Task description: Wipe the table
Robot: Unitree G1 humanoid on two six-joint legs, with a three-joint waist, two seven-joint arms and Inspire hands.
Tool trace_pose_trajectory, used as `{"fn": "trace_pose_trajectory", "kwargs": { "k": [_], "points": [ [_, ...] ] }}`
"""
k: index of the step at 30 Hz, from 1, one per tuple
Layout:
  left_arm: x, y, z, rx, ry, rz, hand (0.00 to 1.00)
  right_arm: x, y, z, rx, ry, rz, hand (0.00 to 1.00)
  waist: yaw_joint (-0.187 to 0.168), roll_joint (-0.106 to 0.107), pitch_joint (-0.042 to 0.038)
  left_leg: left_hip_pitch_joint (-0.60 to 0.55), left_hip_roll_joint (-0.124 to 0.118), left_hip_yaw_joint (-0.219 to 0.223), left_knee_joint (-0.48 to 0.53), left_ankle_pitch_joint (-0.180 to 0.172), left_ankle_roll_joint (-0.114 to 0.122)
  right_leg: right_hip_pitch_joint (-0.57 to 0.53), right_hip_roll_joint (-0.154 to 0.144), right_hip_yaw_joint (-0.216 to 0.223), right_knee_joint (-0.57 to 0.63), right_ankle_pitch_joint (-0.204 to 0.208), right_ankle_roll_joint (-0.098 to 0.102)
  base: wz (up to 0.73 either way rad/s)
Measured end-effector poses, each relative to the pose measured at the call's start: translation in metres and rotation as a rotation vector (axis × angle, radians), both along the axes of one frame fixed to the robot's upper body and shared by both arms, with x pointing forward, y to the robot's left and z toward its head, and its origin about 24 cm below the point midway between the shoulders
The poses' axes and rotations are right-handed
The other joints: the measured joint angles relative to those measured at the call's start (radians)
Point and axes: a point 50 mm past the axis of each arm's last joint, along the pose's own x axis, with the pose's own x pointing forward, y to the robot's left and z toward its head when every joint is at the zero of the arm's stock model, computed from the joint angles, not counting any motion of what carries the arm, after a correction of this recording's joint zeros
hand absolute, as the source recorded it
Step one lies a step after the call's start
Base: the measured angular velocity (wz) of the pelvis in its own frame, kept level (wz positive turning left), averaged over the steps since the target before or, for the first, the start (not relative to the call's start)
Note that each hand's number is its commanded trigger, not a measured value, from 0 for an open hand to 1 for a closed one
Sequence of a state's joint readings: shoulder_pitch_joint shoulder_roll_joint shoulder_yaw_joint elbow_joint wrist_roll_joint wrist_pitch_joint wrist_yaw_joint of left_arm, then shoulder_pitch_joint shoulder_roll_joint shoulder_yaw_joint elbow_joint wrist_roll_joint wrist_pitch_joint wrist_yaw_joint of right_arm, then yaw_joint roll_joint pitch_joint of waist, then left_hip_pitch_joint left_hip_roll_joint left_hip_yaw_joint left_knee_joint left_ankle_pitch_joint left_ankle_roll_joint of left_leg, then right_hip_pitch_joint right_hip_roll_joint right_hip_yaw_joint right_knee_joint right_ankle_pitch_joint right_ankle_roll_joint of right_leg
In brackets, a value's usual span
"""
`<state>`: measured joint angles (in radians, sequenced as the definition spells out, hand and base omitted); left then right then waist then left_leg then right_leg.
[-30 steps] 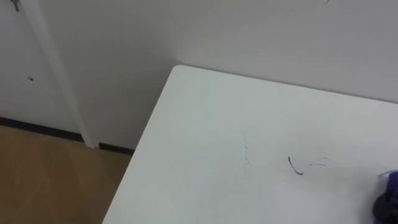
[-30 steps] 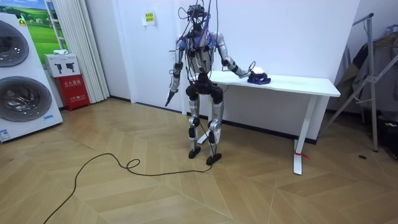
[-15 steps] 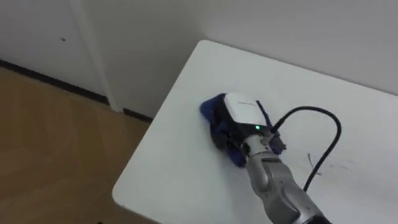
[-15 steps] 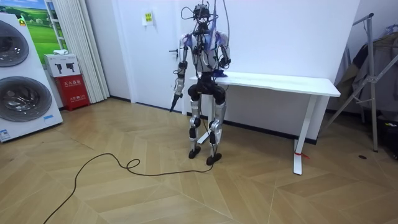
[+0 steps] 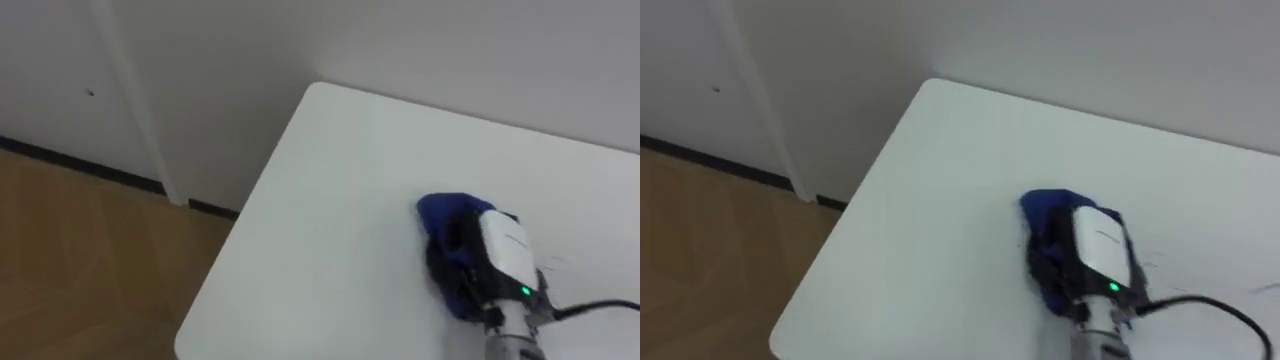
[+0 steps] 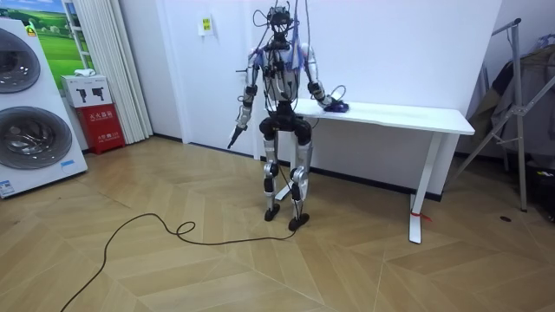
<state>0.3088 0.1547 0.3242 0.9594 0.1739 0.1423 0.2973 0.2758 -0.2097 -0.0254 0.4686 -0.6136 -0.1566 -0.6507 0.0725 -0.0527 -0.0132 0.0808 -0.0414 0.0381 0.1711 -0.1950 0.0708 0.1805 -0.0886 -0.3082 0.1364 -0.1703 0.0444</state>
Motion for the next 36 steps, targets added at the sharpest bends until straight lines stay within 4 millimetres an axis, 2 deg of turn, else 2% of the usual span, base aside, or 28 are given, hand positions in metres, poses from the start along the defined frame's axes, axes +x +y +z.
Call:
{"fn": "trace_pose_trajectory", "kwargs": {
  "k": [1, 3, 4, 6, 8, 11, 12, 14, 15, 16, 17, 18, 19, 21, 23, 25, 27, 28, 30, 32, 34, 36],
  "points": [
    [0.000, 0.003, 0.001, 0.013, -0.005, 0.002, 0.00, -0.011, -0.018, -0.003, -0.001, 0.015, -0.102, 1.00, -0.013, -0.003, -0.0088, 0.000, -0.002, -0.004, 0.002, -0.001, 0.002, 0.003, -0.002, -0.002, 0.000, 0.002, 0.003, 0.00],
    [0.002, 0.007, 0.004, 0.029, -0.021, 0.007, 0.00, -0.026, -0.042, -0.006, -0.013, 0.045, -0.222, 1.00, -0.025, -0.006, -0.0151, 0.005, -0.006, -0.010, 0.013, -0.006, 0.009, 0.013, -0.004, -0.003, 0.000, 0.004, 0.007, 0.07],
    [0.002, 0.008, 0.005, 0.034, -0.033, 0.007, 0.00, -0.035, -0.055, -0.006, -0.029, 0.066, -0.274, 1.00, -0.028, -0.006, -0.0154, 0.012, -0.007, -0.012, 0.014, -0.007, 0.011, 0.019, -0.006, -0.004, 0.002, 0.008, 0.013, 0.06],
    [0.002, 0.008, 0.006, 0.038, -0.042, 0.002, 0.00, -0.043, -0.069, -0.007, -0.048, 0.095, -0.324, 1.00, -0.030, -0.006, -0.0153, 0.021, -0.008, -0.014, 0.017, -0.010, 0.015, 0.029, -0.007, -0.009, 0.005, 0.011, 0.017, 0.00],
    [0.001, 0.005, 0.005, 0.029, -0.033, -0.014, 0.00, -0.037, -0.070, -0.008, -0.039, 0.107, -0.340, 1.00, -0.022, -0.006, -0.0151, 0.025, -0.009, -0.012, 0.017, -0.010, 0.016, 0.027, -0.008, 0.000, 0.012, 0.012, 0.018, -0.11],
    [0.005, -0.007, -0.001, -0.012, -0.013, -0.076, 0.00, -0.011, -0.064, -0.003, -0.039, 0.124, -0.322, 1.00, 0.013, -0.005, -0.0136, 0.025, -0.005, 0.018, 0.016, -0.010, 0.015, 0.010, -0.007, 0.017, 0.017, 0.012, 0.018, -0.36],
    [0.005, -0.012, -0.004, -0.031, 0.001, -0.078, 0.00, 0.004, -0.057, 0.001, -0.051, 0.140, -0.281, 1.00, 0.029, -0.004, -0.0120, 0.021, -0.002, 0.036, 0.016, -0.009, 0.014, 0.005, -0.006, 0.034, 0.015, 0.012, 0.018, -0.48],
    [0.010, -0.017, -0.007, -0.060, 0.013, -0.101, 0.00, 0.027, -0.038, 0.006, -0.066, 0.159, -0.166, 1.00, 0.058, -0.005, -0.0090, 0.006, 0.004, 0.053, 0.015, -0.006, 0.008, -0.024, -0.003, 0.034, 0.017, 0.014, 0.014, -0.34],
    [0.014, -0.020, -0.009, -0.076, 0.017, -0.109, 0.00, 0.049, -0.017, 0.013, -0.063, 0.151, -0.070, 1.00, 0.073, -0.003, -0.0013, -0.003, 0.011, 0.059, 0.015, -0.002, 0.002, -0.037, 0.004, 0.038, 0.019, 0.020, 0.006, -0.14],
    [0.017, -0.022, -0.010, -0.086, 0.018, -0.109, 0.00, 0.071, 0.007, 0.022, -0.075, 0.140, 0.057, 1.00, 0.082, -0.003, 0.0144, -0.008, 0.016, 0.060, 0.015, 0.001, -0.006, -0.043, 0.009, 0.044, 0.019, 0.020, 0.002, -0.11],
    [0.018, -0.023, -0.010, -0.089, 0.018, -0.109, 0.00, 0.080, 0.020, 0.027, -0.083, 0.130, 0.123, 1.00, 0.093, -0.002, 0.0182, -0.013, 0.018, 0.060, 0.015, 0.002, -0.011, -0.049, 0.012, 0.045, 0.020, 0.021, -0.001, 0.00],
    [0.024, -0.025, -0.011, -0.092, 0.002, -0.112, 0.00, 0.095, 0.041, 0.036, -0.086, 0.109, 0.232, 1.00, 0.110, -0.002, 0.0228, -0.027, 0.024, 0.062, 0.015, 0.005, -0.016, -0.065, 0.016, 0.045, 0.020, 0.024, -0.005, 0.05],
    [0.026, -0.026, -0.011, -0.093, -0.005, -0.114, 0.00, 0.107, 0.057, 0.042, -0.069, 0.087, 0.306, 1.00, 0.128, -0.001, 0.0230, -0.037, 0.027, 0.058, 0.014, 0.011, -0.016, -0.076, 0.019, 0.042, 0.019, 0.025, -0.007, 0.11],
    [0.020, -0.026, -0.011, -0.097, 0.008, -0.108, 0.00, 0.115, 0.067, 0.046, -0.055, 0.084, 0.361, 1.00, 0.145, 0.000, 0.0233, -0.036, 0.025, 0.042, 0.000, 0.021, -0.015, -0.074, 0.020, 0.031, 0.015, 0.026, -0.008, 0.31],
    [0.005, -0.025, -0.010, -0.095, 0.033, -0.098, 0.00, 0.112, 0.063, 0.040, -0.058, 0.116, 0.354, 1.00, 0.145, -0.001, 0.0226, -0.032, 0.024, 0.023, -0.003, 0.027, -0.014, -0.063, 0.019, 0.014, 0.013, 0.026, -0.008, 0.46],
    [-0.019, -0.023, -0.008, -0.091, 0.073, -0.063, 0.00, 0.097, 0.059, 0.028, -0.040, 0.114, 0.354, 1.00, 0.109, -0.005, 0.0201, -0.016, 0.022, -0.002, -0.004, 0.026, -0.013, -0.036, 0.019, 0.000, 0.011, 0.026, -0.007, 0.43],
    [-0.027, -0.021, -0.006, -0.086, 0.087, -0.039, 0.00, 0.083, 0.053, 0.020, -0.027, 0.097, 0.338, 1.00, 0.074, -0.008, 0.0187, -0.004, 0.012, -0.009, -0.005, 0.025, -0.011, -0.003, 0.013, -0.009, -0.006, 0.024, -0.005, 0.51],
    [-0.026, -0.020, -0.006, -0.081, 0.080, -0.026, 0.00, 0.073, 0.043, 0.016, -0.025, 0.079, 0.299, 1.00, 0.062, -0.007, 0.0180, 0.003, 0.008, -0.009, -0.007, 0.021, -0.005, 0.010, 0.004, -0.007, -0.005, 0.017, 0.005, 0.50],
    [-0.023, -0.014, -0.004, -0.057, 0.073, -0.030, 0.00, 0.060, 0.025, 0.009, -0.020, 0.063, 0.209, 1.00, 0.053, -0.006, 0.0162, 0.011, 0.005, -0.009, -0.008, 0.017, 0.000, 0.015, 0.002, 0.005, -0.002, 0.013, 0.010, 0.15],
    [-0.021, -0.010, -0.003, -0.044, 0.057, -0.010, 0.00, 0.043, 0.004, 0.004, -0.032, 0.059, 0.092, 1.00, 0.039, -0.007, 0.0104, 0.012, 0.001, -0.007, -0.008, 0.014, 0.004, 0.016, 0.001, 0.003, 0.000, 0.013, 0.010, -0.06],
    [-0.019, -0.006, -0.002, -0.032, 0.042, 0.014, 0.00, 0.018, -0.023, -0.001, -0.061, 0.076, -0.054, 1.00, 0.029, -0.009, -0.0043, 0.014, -0.006, -0.001, -0.007, 0.010, 0.011, 0.018, -0.005, 0.000, -0.001, 0.013, 0.010, -0.18],
    [-0.017, -0.002, 0.001, -0.016, 0.026, 0.023, 0.00, 0.003, -0.039, -0.005, -0.078, 0.113, -0.121, 1.00, 0.010, -0.011, -0.0124, 0.019, -0.008, -0.002, -0.003, 0.006, 0.016, 0.030, -0.008, -0.013, 0.001, 0.013, 0.010, -0.02]
  ]
}}
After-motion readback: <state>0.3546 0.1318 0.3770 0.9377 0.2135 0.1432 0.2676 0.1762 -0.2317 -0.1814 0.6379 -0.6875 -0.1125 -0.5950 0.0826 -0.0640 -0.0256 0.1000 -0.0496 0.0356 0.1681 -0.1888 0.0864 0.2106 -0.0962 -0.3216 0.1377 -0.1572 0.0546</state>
